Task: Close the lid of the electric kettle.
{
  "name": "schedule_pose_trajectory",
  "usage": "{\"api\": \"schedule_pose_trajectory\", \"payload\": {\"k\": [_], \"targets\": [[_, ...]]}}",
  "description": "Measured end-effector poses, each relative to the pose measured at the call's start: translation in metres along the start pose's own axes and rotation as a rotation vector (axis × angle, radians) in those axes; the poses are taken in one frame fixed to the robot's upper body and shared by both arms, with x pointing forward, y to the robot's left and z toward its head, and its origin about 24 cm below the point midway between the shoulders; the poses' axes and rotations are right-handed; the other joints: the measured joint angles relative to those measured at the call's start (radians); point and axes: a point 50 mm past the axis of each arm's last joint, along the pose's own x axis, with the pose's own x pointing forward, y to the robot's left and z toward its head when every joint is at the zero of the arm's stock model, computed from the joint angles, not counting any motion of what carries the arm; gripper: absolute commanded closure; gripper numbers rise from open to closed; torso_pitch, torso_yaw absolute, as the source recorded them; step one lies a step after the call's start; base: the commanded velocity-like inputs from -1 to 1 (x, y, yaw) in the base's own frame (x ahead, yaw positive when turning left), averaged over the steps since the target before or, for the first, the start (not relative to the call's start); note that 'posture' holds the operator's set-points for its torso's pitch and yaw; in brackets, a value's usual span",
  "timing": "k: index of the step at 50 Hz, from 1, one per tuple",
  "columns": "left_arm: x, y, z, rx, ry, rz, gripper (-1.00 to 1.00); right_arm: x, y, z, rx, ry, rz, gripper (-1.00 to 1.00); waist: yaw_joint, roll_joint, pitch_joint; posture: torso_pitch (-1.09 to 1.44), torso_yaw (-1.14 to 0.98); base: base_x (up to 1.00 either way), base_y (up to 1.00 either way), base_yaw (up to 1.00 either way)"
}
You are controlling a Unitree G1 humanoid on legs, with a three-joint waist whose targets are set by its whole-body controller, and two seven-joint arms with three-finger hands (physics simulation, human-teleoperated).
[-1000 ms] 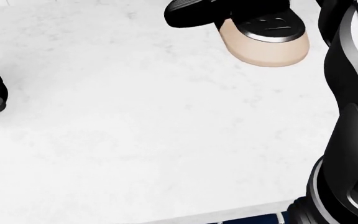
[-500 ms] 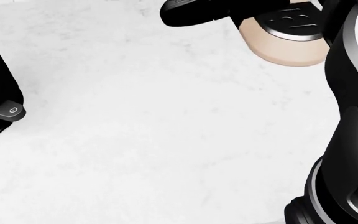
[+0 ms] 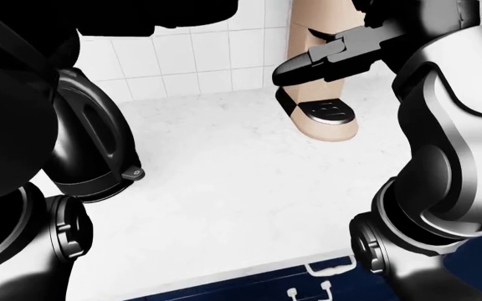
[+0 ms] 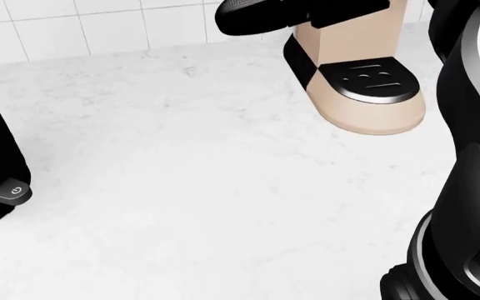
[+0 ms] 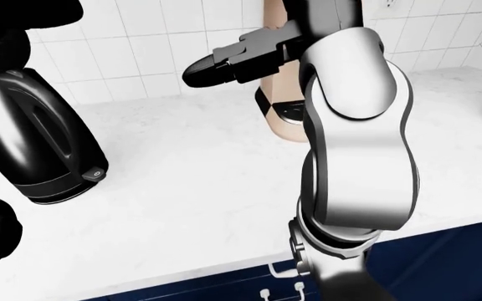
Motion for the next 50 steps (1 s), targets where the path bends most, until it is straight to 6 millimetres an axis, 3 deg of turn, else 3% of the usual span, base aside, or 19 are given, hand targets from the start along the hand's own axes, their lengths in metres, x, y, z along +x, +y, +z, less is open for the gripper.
{"api": "schedule_pose_trajectory", "payload": {"k": [9,20,27,36,50], "targets": [[0.0,-0.001,0.001,0.0,-0.002,0.0,-1.0,0.0,0.001,0.0,-0.003,-0.004,0.003,-1.0,0.006,-0.002,-0.068,-0.45,0.0,0.0,0.0,0.0],[0.001,0.003,0.001,0.009,-0.009,0.016,-1.0,0.0,0.002,0.001,-0.006,-0.011,0.007,-1.0,0.021,-0.006,-0.171,-0.56,0.0,0.0,0.0,0.0],[0.001,0.004,0.0,0.012,-0.007,0.018,-1.0,0.0,0.002,0.001,-0.006,-0.014,0.007,-1.0,0.032,-0.009,-0.214,-0.63,0.0,0.0,0.0,0.0],[-0.001,0.003,0.002,0.001,-0.022,-0.001,-1.0,-0.001,0.002,0.002,-0.004,-0.015,0.006,-1.0,0.047,-0.01,-0.234,-0.63,0.0,0.0,0.0,0.0],[-0.005,-0.023,-0.025,0.094,0.097,-0.22,-1.0,0.0,0.004,0.0,-0.008,-0.009,0.014,-1.0,0.062,-0.013,-0.235,-0.63,0.0,0.0,0.0,0.0]]}}
